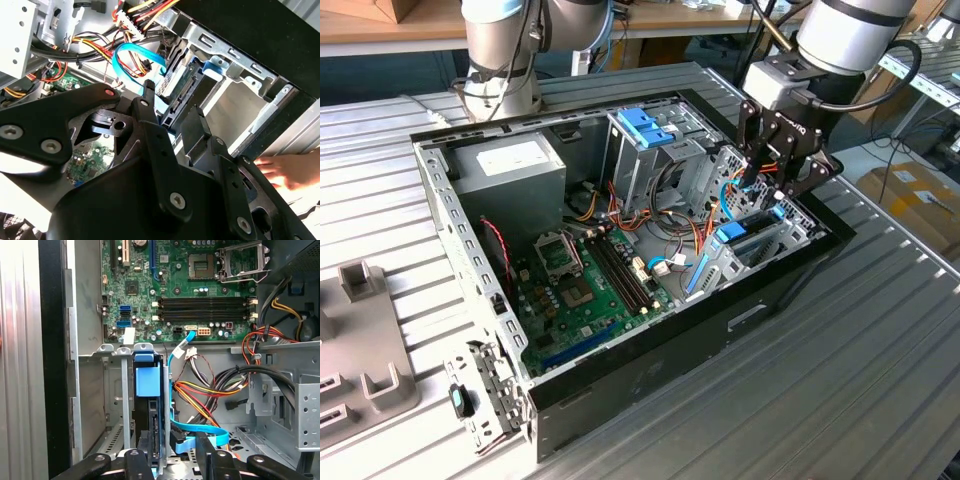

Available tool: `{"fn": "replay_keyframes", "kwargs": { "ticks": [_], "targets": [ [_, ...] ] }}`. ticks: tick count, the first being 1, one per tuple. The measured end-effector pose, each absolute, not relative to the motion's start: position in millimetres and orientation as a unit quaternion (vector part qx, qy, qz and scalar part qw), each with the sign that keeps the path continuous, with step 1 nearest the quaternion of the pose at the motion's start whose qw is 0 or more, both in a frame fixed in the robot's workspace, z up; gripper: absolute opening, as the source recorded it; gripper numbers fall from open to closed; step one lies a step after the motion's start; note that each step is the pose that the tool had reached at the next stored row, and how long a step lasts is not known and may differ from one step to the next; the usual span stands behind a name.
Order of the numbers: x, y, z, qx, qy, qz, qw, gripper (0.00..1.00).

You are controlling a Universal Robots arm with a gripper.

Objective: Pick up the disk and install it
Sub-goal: 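Insert the first disk wire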

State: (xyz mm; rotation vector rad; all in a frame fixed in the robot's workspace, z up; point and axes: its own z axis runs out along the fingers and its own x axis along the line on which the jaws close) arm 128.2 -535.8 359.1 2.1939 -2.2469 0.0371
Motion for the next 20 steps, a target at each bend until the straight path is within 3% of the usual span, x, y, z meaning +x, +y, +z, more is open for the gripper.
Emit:
{"fn": "replay_keyframes", "kwargs": {
  "ticks": [16, 20],
  "targets": [
    [128.7, -535.6, 362.8, 0.699, -0.715, 0.013, 0.002, 0.48],
    [128.7, -535.6, 363.1, 0.698, -0.715, 0.023, 0.012, 0.48]
  ]
}}
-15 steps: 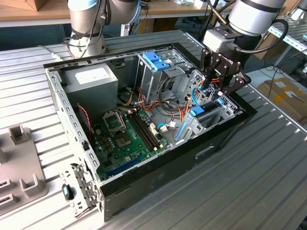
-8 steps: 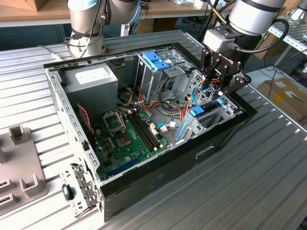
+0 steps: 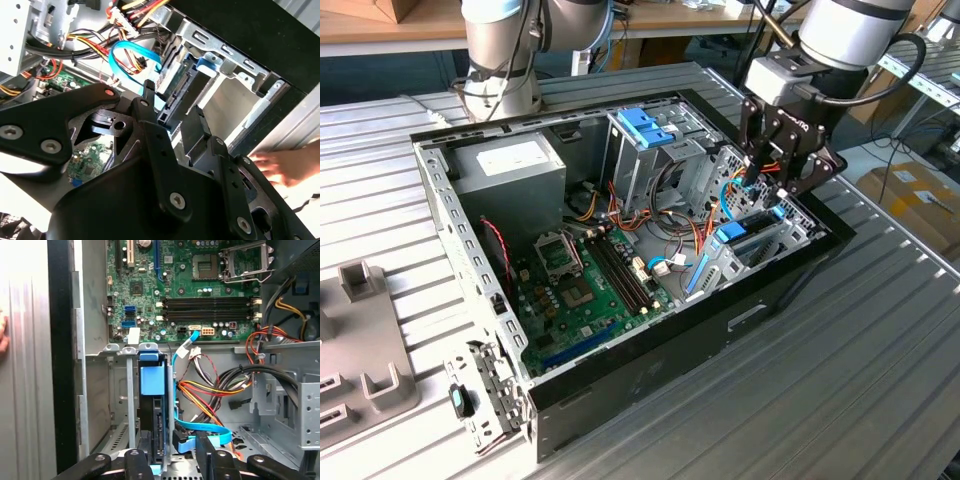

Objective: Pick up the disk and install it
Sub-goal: 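Insert the first disk wire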

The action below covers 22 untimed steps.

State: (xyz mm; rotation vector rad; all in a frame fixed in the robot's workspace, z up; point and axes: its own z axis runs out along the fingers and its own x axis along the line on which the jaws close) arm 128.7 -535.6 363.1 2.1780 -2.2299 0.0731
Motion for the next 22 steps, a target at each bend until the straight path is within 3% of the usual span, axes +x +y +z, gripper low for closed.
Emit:
{"fn": "replay_keyframes", "kwargs": {
  "ticks": [13, 16, 17, 19, 22],
  "targets": [
    [128.7, -535.6, 363.1, 0.698, -0.715, 0.024, 0.013, 0.47],
    [128.7, -535.6, 363.1, 0.698, -0.715, 0.025, 0.013, 0.28],
    [128.7, -535.6, 363.1, 0.698, -0.715, 0.025, 0.013, 0.28],
    [128.7, -535.6, 363.1, 0.698, -0.715, 0.025, 0.013, 0.16],
    [128.7, -535.6, 363.1, 0.698, -0.715, 0.025, 0.013, 0.16]
  ]
}}
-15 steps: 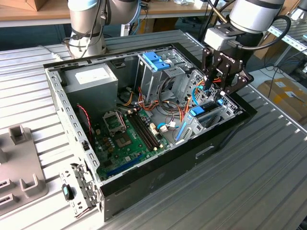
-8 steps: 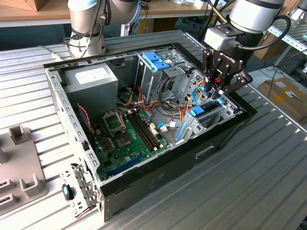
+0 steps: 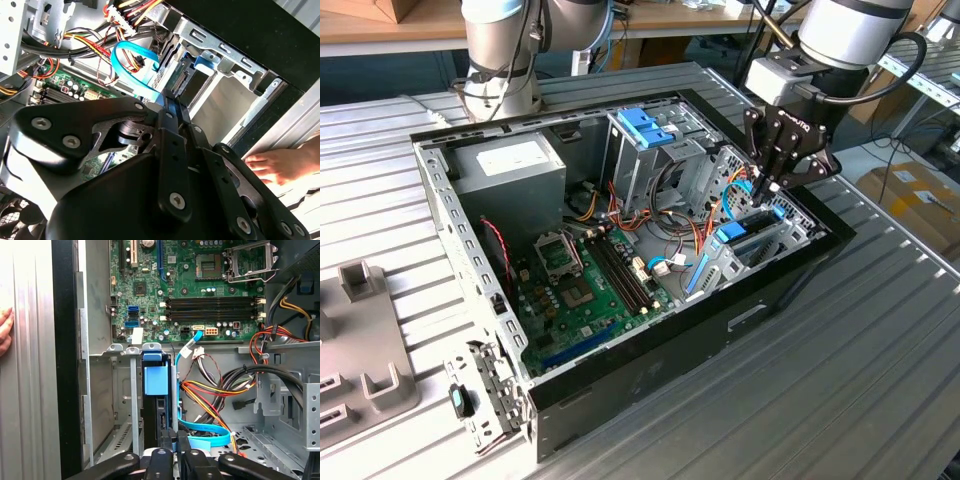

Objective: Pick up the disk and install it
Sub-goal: 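Insert the first disk wire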

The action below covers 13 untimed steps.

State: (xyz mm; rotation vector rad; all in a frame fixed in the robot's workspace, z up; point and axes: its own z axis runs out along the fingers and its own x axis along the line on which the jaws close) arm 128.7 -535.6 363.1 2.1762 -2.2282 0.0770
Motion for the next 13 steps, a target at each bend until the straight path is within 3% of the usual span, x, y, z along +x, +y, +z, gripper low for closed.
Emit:
{"fn": "replay_keyframes", "kwargs": {
  "ticks": [3, 8, 13],
  "targets": [
    [128.1, -535.6, 363.1, 0.699, -0.715, 0.025, 0.013, 0.16],
    [122.1, -537.8, 360.7, 0.704, -0.709, 0.039, -0.002, 0.16],
    [122.1, -537.7, 360.7, 0.704, -0.709, 0.039, -0.002, 0.16]
  ]
}}
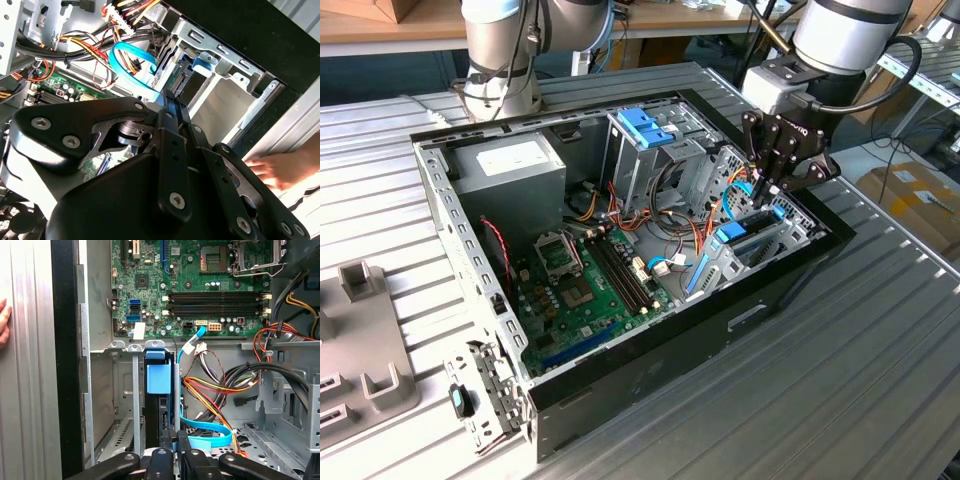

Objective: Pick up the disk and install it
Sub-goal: 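Insert the first disk wire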

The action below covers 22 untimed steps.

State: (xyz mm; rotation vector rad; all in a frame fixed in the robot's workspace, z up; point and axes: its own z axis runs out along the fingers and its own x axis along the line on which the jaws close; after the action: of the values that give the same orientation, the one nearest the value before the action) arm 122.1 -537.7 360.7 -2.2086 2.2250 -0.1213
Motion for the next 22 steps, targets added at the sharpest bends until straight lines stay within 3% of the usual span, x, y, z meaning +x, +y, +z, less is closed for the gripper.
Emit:
{"fn": "replay_keyframes", "kwargs": {
  "ticks": [22],
  "targets": [
    [118.9, -541.4, 359.0, -0.704, 0.709, -0.044, 0.007, 0.16]
  ]
}}
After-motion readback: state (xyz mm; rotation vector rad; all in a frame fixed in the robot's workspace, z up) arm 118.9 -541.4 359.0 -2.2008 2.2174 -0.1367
